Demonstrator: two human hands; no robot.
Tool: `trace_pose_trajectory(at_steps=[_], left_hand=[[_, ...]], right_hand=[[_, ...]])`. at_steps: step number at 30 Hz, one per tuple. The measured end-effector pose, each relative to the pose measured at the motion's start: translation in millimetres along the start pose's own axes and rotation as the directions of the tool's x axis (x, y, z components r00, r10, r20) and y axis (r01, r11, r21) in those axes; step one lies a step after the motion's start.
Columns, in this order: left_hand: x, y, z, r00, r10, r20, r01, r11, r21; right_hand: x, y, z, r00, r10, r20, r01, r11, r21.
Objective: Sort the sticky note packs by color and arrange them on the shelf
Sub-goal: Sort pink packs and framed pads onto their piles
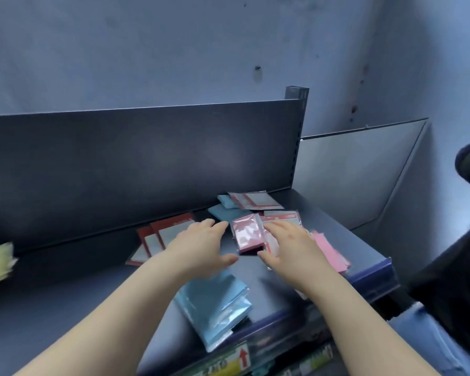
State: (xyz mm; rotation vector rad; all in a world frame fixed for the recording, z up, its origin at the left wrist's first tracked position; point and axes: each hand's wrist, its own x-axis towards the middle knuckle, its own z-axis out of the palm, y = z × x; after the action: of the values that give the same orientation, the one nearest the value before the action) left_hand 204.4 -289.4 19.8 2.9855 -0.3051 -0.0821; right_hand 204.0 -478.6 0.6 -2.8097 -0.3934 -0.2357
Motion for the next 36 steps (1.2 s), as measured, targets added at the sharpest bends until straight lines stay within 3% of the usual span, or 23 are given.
trace_pose_trajectory(at_steps=[5, 8, 14, 22, 36], left_hand=[[43, 23, 8, 0.995, 0.031, 0.099, -0.028, 0.999, -0.032], [58, 28, 15, 0.992, 0.025, 0.126, -0.021, 0.999, -0.035], [64, 27, 17, 1.000, -0.014, 0.022, 0.016, 0.997, -0.072], [19, -3, -11, 0.981, -0.117, -0.157, 0.104, 0.991, -0.088], [-147, -121, -13, 0.892, -0.390, -0.229, 0.317, 0.900, -0.297]], right_hand=[[-11, 38, -7, 0.991, 0.130, 0.021, -0.129, 0.991, -0.023], [-20, 49, -8, 0.974, 0.196, 0.113, -0.197, 0.980, -0.008], [-28, 50, -2, 0.976, 0.182, 0.120, -0.194, 0.976, 0.099], [-17, 19, 1, 0.997, 0.062, -0.041, -0.052, 0.975, 0.216], [-22, -156, 32, 0.941, -0.336, -0.034, 0.331, 0.895, 0.300]])
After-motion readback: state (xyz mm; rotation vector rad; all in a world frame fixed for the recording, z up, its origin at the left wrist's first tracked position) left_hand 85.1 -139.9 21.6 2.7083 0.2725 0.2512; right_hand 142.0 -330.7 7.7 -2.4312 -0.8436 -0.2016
